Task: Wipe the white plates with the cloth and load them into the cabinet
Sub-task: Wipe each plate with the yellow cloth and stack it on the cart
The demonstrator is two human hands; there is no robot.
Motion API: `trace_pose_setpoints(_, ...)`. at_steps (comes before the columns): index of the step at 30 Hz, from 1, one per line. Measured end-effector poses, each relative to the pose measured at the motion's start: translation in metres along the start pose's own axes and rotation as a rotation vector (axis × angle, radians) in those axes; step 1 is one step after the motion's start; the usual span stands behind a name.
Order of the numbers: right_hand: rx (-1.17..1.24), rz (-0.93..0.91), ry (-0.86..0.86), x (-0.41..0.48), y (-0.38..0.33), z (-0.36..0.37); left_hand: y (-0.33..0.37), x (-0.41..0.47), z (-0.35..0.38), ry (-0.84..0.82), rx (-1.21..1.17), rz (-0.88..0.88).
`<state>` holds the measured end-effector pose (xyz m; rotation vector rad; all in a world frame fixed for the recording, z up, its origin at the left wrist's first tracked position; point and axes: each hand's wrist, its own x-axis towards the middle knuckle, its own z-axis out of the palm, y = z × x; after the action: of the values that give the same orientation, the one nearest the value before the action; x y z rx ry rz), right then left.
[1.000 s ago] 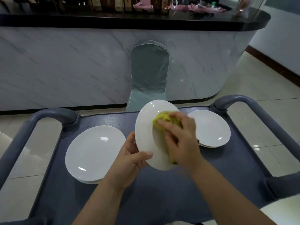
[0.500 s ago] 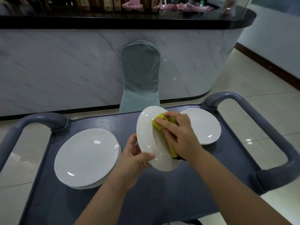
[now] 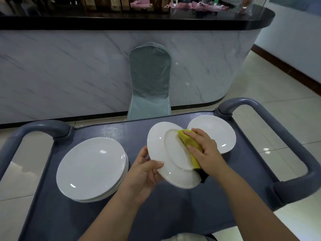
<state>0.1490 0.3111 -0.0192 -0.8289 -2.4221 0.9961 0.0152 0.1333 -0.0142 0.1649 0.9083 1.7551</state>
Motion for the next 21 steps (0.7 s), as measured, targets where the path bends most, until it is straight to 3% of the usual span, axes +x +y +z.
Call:
trace_pose_setpoints(8,0.077,0.111,0.168,-0.052,0.007,-0.003,-0.014,0.002,-0.01,-0.002,-0.082,-0.096)
trace_pose_setpoints(11,-0.013,-0.007,0.21,-0.068,-0.01,0.007,-0.018,0.006,-0.008,0.034,-0.149,-0.083)
trace_pose_setpoints(15,-0.152,-0.155,0.105,-0.073,-0.036,0.036,-0.017,0.008,-0.008,0.04,-0.14,-0.061)
trace_pose_setpoints(21,0.006,-0.18,-0.012,-0.055,0.011,-0.002,-0.006,0.002,-0.021,-0.014,-0.05,0.006)
